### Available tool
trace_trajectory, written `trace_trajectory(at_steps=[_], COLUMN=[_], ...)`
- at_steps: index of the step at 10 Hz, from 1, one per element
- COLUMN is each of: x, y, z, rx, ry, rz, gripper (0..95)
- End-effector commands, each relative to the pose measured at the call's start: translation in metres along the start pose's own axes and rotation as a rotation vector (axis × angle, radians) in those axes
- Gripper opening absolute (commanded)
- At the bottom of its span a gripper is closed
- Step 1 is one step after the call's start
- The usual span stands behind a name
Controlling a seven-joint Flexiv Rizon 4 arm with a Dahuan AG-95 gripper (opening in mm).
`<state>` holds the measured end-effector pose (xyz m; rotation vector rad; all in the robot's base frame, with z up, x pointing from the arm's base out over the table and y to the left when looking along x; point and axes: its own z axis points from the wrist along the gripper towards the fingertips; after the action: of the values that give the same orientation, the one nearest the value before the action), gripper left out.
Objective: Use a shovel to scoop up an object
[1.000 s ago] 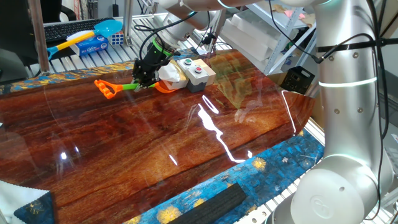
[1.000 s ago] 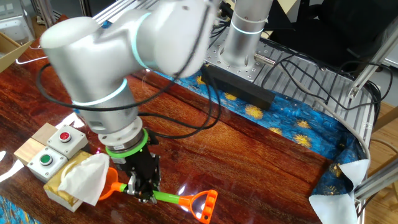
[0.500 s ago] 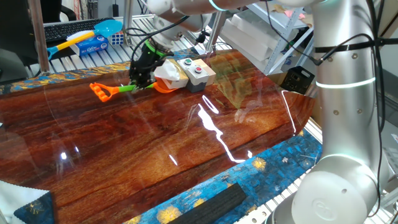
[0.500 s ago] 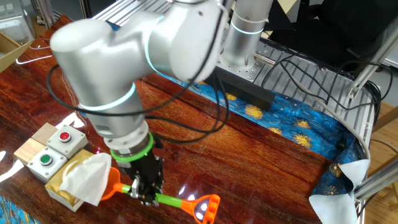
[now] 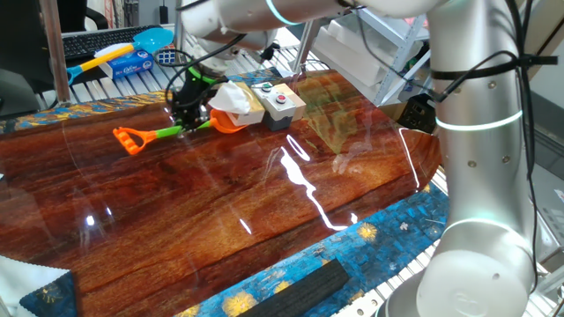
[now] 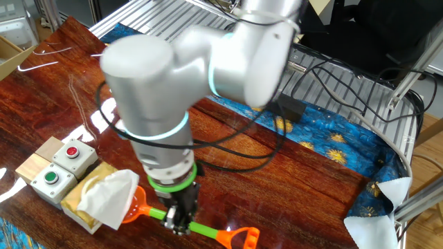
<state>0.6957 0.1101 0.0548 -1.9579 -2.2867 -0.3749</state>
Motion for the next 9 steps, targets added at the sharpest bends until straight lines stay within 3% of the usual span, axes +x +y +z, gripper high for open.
trace_trajectory(at_steps=[1,2,5,9], x=[0.011,0.018,0.033,0.054], y=[-0.003,-0.005,-0.01,-0.021], z=[0.001,0.001,0.0,-0.007], rx=[0.002,0.003,0.011,0.017], ry=[-0.009,-0.013,-0.07,-0.069], rz=[0.013,0.021,0.024,0.047], gripper=[0.0,0.0,0.0,0.0])
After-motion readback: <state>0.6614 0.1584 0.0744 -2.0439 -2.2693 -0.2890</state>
